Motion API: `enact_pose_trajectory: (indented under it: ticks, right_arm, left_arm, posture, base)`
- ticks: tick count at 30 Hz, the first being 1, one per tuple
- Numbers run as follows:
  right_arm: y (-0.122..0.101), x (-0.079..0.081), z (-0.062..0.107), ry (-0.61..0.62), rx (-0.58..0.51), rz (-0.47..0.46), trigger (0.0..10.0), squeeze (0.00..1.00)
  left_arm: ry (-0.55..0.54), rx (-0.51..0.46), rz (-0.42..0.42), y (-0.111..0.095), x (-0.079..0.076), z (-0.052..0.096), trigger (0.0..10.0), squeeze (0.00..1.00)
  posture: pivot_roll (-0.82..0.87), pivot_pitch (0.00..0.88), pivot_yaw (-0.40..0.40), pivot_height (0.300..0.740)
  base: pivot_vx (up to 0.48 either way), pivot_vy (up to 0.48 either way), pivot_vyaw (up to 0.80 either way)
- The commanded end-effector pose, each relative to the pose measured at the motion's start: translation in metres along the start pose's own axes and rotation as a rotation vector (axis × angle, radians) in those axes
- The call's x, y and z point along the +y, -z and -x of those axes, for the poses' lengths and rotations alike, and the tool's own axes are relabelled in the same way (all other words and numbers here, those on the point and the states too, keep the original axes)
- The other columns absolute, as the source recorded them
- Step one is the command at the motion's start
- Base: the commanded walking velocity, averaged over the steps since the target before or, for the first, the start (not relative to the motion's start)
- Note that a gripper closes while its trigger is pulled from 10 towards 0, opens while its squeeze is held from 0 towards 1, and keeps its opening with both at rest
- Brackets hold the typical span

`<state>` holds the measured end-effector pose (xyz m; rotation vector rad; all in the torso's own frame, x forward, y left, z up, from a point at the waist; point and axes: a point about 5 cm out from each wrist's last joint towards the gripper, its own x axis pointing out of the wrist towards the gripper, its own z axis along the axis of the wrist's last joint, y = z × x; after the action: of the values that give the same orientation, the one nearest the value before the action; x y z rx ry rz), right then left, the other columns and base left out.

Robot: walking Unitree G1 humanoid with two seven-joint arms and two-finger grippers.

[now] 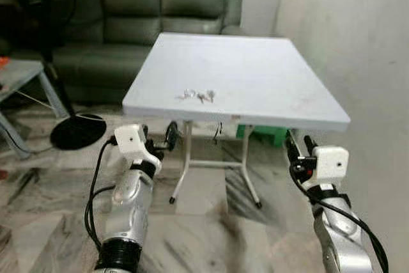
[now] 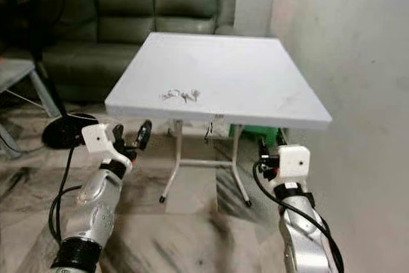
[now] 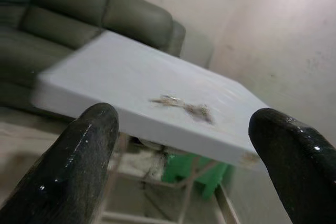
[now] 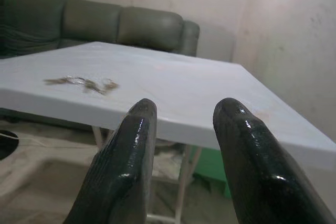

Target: Hang keys on a hook

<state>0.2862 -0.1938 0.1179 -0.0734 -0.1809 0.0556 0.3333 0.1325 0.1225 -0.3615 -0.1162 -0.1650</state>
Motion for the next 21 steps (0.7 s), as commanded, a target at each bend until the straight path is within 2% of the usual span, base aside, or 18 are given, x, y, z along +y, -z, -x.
enact_pose_trajectory:
  ticks: [1,7,21]
  right_arm:
    - [-0.0061,0.0066,-0.0039,-0.020,-0.026,-0.007,10.0,0.00]
    - [-0.0061,0.0064,-0.0037,-0.021,-0.025,-0.008,10.0,0.00]
    - [-0.0041,0.0078,-0.0034,-0.020,-0.012,-0.021,10.0,0.00]
  left_arm:
    - [-0.026,-0.003,-0.015,-0.0027,0.0078,0.0017,10.0,0.00]
    - [-0.027,-0.001,-0.015,-0.0021,0.0074,0.0018,10.0,0.00]
    - [-0.059,0.038,0.000,0.0025,0.0088,0.0016,10.0,0.00]
  posture:
    - [-0.03,0.000,-0.047,0.740]
    - [-0.03,0.000,-0.047,0.740]
    - [-0.02,0.000,-0.049,0.740]
  base:
    - [0.000,0.480,0.00]
    - [0.000,0.434,0.00]
    - [0.000,0.000,0.00]
